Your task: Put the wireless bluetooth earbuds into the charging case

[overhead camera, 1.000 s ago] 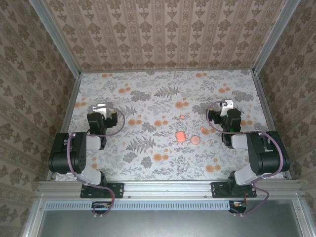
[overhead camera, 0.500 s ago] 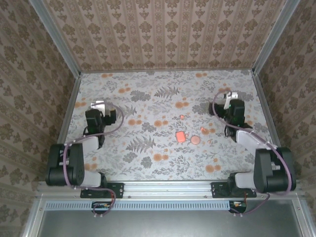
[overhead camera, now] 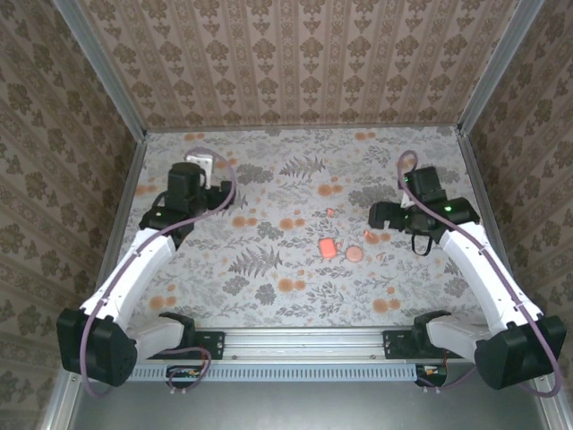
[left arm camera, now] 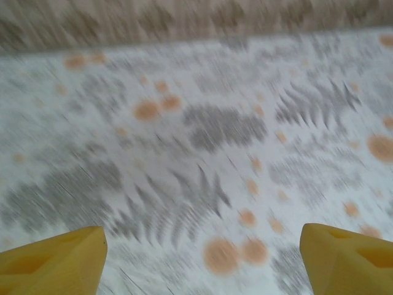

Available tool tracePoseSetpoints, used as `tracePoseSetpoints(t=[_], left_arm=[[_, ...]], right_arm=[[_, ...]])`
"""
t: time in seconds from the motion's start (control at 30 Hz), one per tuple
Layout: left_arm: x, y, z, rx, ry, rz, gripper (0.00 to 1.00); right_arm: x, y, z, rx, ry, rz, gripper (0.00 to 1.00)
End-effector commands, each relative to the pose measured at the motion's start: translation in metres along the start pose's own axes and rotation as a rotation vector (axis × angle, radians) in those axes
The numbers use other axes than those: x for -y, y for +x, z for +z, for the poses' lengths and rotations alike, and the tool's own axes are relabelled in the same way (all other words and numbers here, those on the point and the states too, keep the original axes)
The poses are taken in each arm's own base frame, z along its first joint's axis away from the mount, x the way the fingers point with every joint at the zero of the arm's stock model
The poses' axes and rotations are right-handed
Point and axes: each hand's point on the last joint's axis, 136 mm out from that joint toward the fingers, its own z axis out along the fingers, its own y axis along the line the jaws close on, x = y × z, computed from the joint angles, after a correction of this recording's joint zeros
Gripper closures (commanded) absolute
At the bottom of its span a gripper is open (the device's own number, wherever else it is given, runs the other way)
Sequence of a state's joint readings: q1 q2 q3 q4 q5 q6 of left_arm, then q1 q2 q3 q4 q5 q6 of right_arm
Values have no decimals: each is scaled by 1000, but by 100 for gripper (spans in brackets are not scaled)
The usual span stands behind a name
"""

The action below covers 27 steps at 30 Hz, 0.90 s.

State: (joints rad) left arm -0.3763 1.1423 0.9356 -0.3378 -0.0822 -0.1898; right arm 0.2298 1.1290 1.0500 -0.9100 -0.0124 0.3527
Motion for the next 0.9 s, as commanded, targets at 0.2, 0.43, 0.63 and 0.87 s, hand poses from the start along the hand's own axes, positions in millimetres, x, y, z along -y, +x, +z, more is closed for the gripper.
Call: tracePoseSetpoints(t=[0.2, 0.43, 0.63, 0.87], left_arm=[[48, 106, 9, -311, 43, -104, 19], [49, 114, 16, -341, 22, -93, 18], [51, 116, 20, -361, 21, -83, 19], [51, 115, 23, -367, 14, -77, 19]], right_arm=[[-16, 64, 36, -318, 41, -88, 14], [-33, 73, 76, -427, 21, -176, 27], [-41, 81, 101, -490, 14, -202, 26], [-42, 81, 121, -523, 35, -236, 25]])
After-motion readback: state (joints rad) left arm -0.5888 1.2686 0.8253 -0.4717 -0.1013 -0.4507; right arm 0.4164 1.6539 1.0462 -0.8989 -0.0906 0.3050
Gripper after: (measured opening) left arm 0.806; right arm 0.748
